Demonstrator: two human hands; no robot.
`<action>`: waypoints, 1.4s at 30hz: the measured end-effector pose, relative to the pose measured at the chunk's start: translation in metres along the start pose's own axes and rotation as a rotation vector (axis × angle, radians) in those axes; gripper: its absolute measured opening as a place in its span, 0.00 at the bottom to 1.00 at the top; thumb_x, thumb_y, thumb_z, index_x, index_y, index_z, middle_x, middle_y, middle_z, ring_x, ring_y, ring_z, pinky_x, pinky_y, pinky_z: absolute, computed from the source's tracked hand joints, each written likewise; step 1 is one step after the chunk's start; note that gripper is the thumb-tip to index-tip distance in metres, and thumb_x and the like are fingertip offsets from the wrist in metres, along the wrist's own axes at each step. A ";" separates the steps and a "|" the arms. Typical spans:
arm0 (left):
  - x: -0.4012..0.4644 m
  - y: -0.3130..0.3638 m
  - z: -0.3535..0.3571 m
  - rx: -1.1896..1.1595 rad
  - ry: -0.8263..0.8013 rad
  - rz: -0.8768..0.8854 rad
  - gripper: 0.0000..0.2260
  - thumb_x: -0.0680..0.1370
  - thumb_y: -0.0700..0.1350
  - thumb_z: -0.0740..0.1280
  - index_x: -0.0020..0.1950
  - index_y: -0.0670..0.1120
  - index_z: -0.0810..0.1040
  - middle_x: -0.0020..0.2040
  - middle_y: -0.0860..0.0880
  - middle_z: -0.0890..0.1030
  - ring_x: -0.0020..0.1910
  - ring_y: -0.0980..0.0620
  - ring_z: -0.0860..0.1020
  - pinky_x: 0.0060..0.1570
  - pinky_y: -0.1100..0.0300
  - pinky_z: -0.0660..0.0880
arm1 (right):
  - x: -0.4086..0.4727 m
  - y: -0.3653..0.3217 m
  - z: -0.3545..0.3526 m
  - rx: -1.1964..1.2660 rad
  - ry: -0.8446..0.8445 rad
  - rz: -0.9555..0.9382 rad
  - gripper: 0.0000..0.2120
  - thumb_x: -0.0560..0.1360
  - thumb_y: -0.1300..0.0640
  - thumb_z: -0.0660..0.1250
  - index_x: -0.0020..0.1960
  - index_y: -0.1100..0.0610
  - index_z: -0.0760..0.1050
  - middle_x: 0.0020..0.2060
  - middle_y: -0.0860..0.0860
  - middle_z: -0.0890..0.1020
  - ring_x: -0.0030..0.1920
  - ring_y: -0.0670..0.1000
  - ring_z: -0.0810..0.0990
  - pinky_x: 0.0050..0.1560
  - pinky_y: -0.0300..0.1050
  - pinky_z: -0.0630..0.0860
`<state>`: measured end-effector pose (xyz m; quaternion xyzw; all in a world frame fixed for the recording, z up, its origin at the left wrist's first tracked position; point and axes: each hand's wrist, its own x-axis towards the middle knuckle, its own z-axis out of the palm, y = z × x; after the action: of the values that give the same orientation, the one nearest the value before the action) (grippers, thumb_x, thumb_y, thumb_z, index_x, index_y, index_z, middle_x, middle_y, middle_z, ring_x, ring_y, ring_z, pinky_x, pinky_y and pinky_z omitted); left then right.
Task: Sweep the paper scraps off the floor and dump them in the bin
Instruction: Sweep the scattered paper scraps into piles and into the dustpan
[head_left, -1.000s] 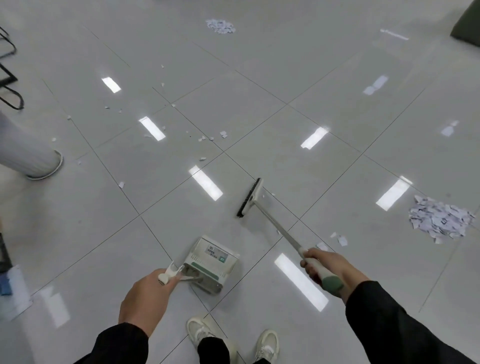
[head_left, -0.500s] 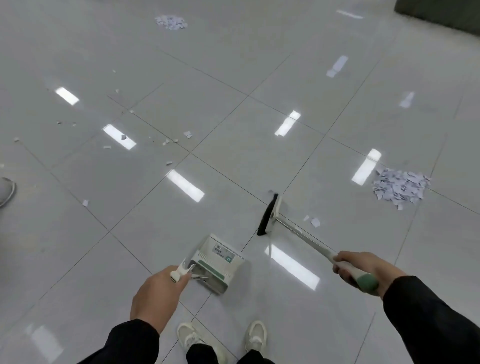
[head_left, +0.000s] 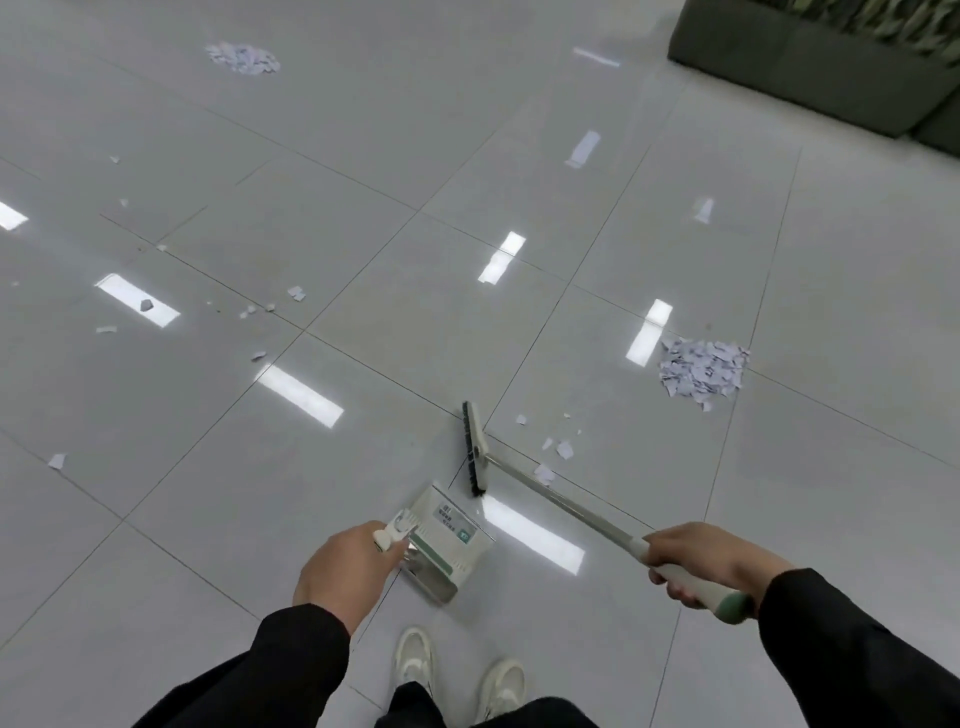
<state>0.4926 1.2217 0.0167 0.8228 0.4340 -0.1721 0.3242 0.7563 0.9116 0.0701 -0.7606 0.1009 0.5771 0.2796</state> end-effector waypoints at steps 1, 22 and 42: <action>0.002 0.007 0.003 0.005 -0.012 0.014 0.11 0.81 0.63 0.63 0.49 0.59 0.79 0.38 0.56 0.81 0.39 0.56 0.78 0.36 0.59 0.74 | 0.001 0.000 0.000 -0.033 -0.008 0.006 0.04 0.75 0.61 0.66 0.45 0.62 0.77 0.37 0.59 0.79 0.28 0.52 0.72 0.28 0.40 0.71; 0.045 0.313 0.130 0.035 0.089 -0.177 0.15 0.81 0.62 0.63 0.43 0.54 0.78 0.37 0.54 0.81 0.39 0.54 0.78 0.37 0.58 0.72 | 0.139 -0.076 -0.415 -0.261 0.087 0.093 0.09 0.76 0.64 0.68 0.51 0.70 0.78 0.35 0.61 0.80 0.24 0.53 0.75 0.25 0.39 0.74; 0.072 0.442 0.132 -0.005 0.176 -0.130 0.18 0.80 0.65 0.62 0.40 0.54 0.78 0.33 0.51 0.80 0.35 0.51 0.79 0.36 0.56 0.75 | 0.092 -0.048 -0.547 -0.109 0.233 -0.071 0.06 0.74 0.63 0.67 0.45 0.66 0.79 0.33 0.60 0.80 0.30 0.55 0.74 0.31 0.42 0.71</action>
<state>0.8978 0.9924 0.0492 0.8041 0.5135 -0.1188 0.2749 1.2568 0.6702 0.0955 -0.8395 0.0744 0.4794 0.2446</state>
